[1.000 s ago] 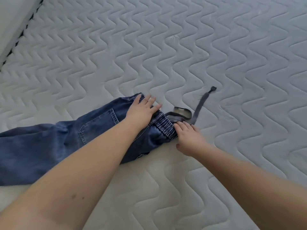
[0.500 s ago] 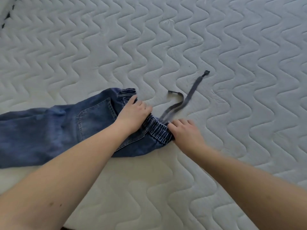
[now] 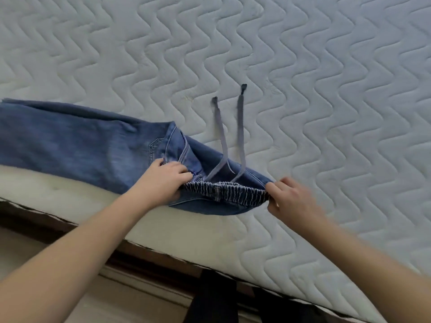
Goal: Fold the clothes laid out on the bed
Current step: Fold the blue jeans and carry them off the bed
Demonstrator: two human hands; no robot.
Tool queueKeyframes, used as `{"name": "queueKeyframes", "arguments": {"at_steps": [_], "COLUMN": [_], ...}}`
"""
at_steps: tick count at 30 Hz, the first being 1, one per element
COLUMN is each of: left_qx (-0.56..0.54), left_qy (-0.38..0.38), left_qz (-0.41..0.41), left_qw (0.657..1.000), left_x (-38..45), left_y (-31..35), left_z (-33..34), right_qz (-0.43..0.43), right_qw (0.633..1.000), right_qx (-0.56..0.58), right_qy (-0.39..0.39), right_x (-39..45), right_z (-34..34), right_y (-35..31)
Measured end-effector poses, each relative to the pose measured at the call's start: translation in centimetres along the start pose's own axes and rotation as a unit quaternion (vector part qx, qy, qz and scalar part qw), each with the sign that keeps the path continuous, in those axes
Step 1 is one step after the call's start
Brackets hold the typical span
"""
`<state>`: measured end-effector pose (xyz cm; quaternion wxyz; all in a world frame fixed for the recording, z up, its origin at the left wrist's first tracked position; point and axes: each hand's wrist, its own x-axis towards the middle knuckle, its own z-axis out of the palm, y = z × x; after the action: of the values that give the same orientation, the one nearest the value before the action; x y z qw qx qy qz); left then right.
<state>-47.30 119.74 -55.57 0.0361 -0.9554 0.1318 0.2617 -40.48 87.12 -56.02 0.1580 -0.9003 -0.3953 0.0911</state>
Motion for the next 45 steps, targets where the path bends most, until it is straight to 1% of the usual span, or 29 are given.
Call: {"name": "queueKeyframes", "arguments": {"at_steps": [3,5,7,10,13,17,18,21,22,24,25,27,28,30,32,34,36,39,43,45], "left_qx": [-0.018,-0.021,-0.049,-0.09,-0.045,0.027,0.036,0.056,0.061,0.061,0.059,0.055,0.051,0.051,0.045,0.035,0.029,0.031,0.058,0.074], "left_qy": [-0.039,-0.035,-0.028,-0.041,-0.047,-0.01,0.005,0.041,0.046,0.036,0.029,-0.004,-0.03,-0.078,-0.098,-0.077,-0.072,-0.04,0.054,0.113], "left_qz": [0.001,-0.01,-0.027,-0.037,-0.053,-0.048,-0.041,-0.016,-0.016,-0.032,-0.046,-0.062,-0.064,-0.054,-0.039,-0.019,-0.008,-0.008,0.01,0.021], "left_qw": [0.999,0.999,0.998,0.994,0.996,0.998,0.998,0.997,0.997,0.997,0.997,0.997,0.996,0.994,0.993,0.996,0.997,0.999,0.997,0.991], "left_x": [-1.0,-1.5,-2.0,-2.5,-3.0,-4.5,-5.1,-7.2,-7.9,-9.4,-10.0,-11.1,-11.6,-12.3,-12.8,-13.2,-13.1,-12.6,-11.8,-11.8], "left_y": [4.3,7.2,9.6,12.7,15.1,17.1,17.5,19.2,19.8,20.9,21.1,21.4,21.5,21.8,21.9,21.8,21.6,20.7,18.9,18.2], "left_z": [-1.0,-1.8,-3.1,-6.7,-10.9,-18.1,-19.9,-24.3,-25.3,-26.7,-27.1,-27.4,-27.6,-28.1,-28.9,-29.7,-30.6,-33.4,-39.4,-42.7], "right_qz": [0.02,0.037,0.053,0.07,0.085,0.087,0.087,0.105,0.115,0.141,0.143,0.133,0.13,0.134,0.153,0.136,0.11,0.11,0.11,0.129], "right_qw": [0.999,0.997,0.995,0.993,0.991,0.994,0.995,0.988,0.984,0.979,0.98,0.982,0.984,0.984,0.98,0.983,0.987,0.988,0.987,0.988], "right_qx": [-0.044,-0.066,-0.079,-0.098,-0.1,-0.067,-0.054,-0.008,-0.006,-0.016,-0.03,-0.062,-0.06,-0.033,0.027,0.05,0.033,0.016,0.044,0.047], "right_qy": [0.011,0.022,0.021,0.015,0.018,0.017,-0.001,-0.116,-0.136,-0.146,-0.136,-0.115,-0.108,-0.116,-0.127,-0.11,-0.112,-0.108,-0.108,-0.074], "right_x": [-4.1,-6.8,-9.3,-12.2,-14.9,-17.9,-18.5,-19.9,-20.1,-20.4,-20.5,-20.7,-20.9,-21.3,-21.6,-22.1,-22.0,-20.9,-19.0,-18.4], "right_z": [-2.7,-4.6,-6.8,-10.6,-14.2,-18.7,-19.6,-21.1,-21.3,-21.8,-22.1,-22.7,-23.0,-23.6,-24.5,-25.4,-26.5,-30.1,-37.9,-42.0], "right_y": [1.4,2.6,3.4,4.0,4.1,3.7,3.7,3.2,3.1,3.0,3.1,3.3,3.4,3.5,3.5,3.6,3.9,4.5,4.7,4.0]}}
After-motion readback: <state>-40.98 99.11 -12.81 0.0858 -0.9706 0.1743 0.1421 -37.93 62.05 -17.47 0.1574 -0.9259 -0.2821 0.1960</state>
